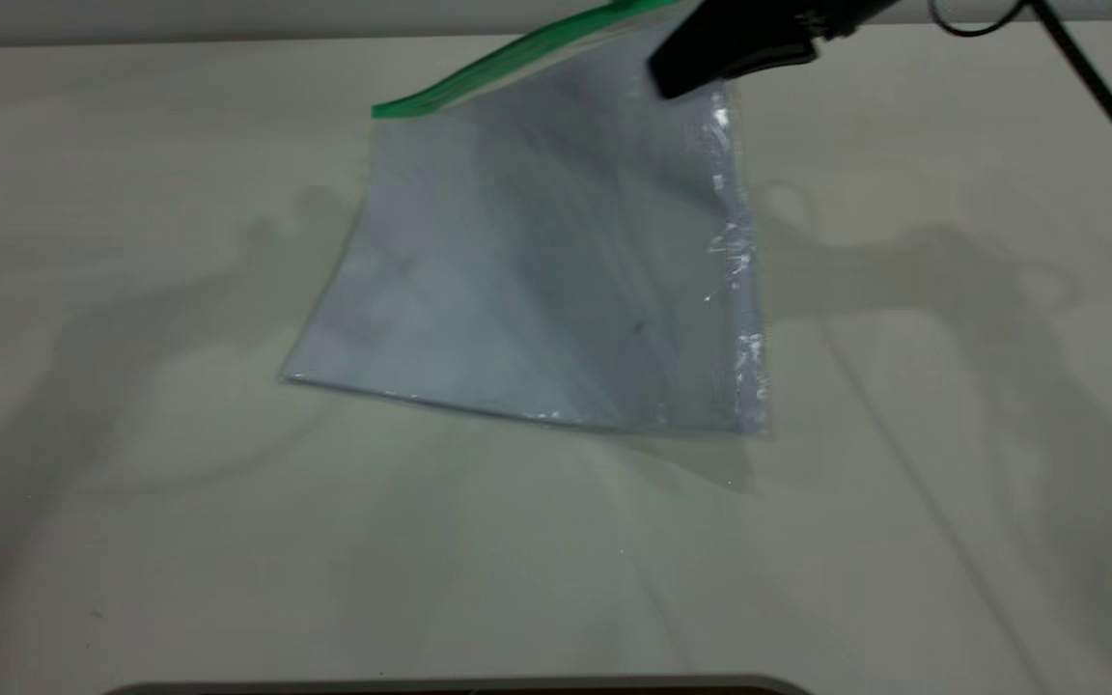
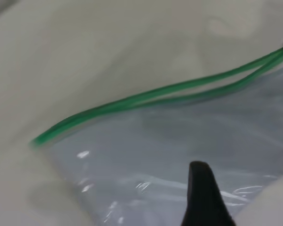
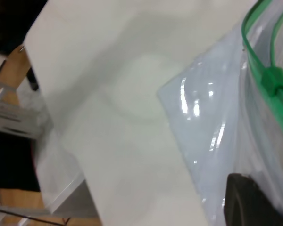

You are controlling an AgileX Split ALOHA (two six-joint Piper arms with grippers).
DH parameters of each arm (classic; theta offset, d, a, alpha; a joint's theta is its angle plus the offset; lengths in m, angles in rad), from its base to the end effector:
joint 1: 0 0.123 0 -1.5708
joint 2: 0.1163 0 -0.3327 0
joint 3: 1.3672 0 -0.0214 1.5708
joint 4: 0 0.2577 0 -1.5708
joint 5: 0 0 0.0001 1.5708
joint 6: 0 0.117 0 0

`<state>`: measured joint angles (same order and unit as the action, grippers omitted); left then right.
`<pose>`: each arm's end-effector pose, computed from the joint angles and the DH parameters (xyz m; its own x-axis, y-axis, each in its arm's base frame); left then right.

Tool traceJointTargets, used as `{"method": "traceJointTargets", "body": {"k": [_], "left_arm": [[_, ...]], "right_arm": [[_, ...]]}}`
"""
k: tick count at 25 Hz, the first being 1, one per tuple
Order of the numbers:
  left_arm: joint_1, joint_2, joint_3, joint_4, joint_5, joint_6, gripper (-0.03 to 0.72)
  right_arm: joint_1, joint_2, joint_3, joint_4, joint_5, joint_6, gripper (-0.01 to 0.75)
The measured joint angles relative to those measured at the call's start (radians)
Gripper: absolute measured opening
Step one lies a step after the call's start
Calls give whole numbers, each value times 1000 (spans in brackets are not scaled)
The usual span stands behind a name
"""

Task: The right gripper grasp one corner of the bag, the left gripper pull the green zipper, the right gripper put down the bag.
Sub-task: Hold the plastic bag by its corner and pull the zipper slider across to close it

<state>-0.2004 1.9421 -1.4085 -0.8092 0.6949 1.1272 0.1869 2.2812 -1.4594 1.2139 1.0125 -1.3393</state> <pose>0.4363 -0.1440 0.2396 -0.5391 0.5021 -0.6763 0.7413 0.6640 -0.0980 0.4475 0.1793 0.1243 -0.7284 -0.3679 -0.5779 -0.6837 0.4440 0.5791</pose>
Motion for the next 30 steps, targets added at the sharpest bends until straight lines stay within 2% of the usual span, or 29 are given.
{"method": "traceJointTargets", "body": {"k": [7, 14, 18, 27, 30], "left_arm": [[-25, 255, -269, -64, 237, 136, 511], [-79, 394, -470, -134, 373, 205, 511], [-112, 418, -502, -142, 381, 206, 511], [-128, 465, -502, -159, 344, 207, 511], [-133, 465, -502, -166, 340, 208, 484]], "right_arm": [[15, -1, -1, 5, 48, 0, 33], [14, -1, -1, 5, 52, 0, 33], [14, -1, -1, 5, 52, 0, 33], [14, -1, -1, 3, 67, 0, 33], [14, -1, -1, 3, 67, 0, 33]]}}
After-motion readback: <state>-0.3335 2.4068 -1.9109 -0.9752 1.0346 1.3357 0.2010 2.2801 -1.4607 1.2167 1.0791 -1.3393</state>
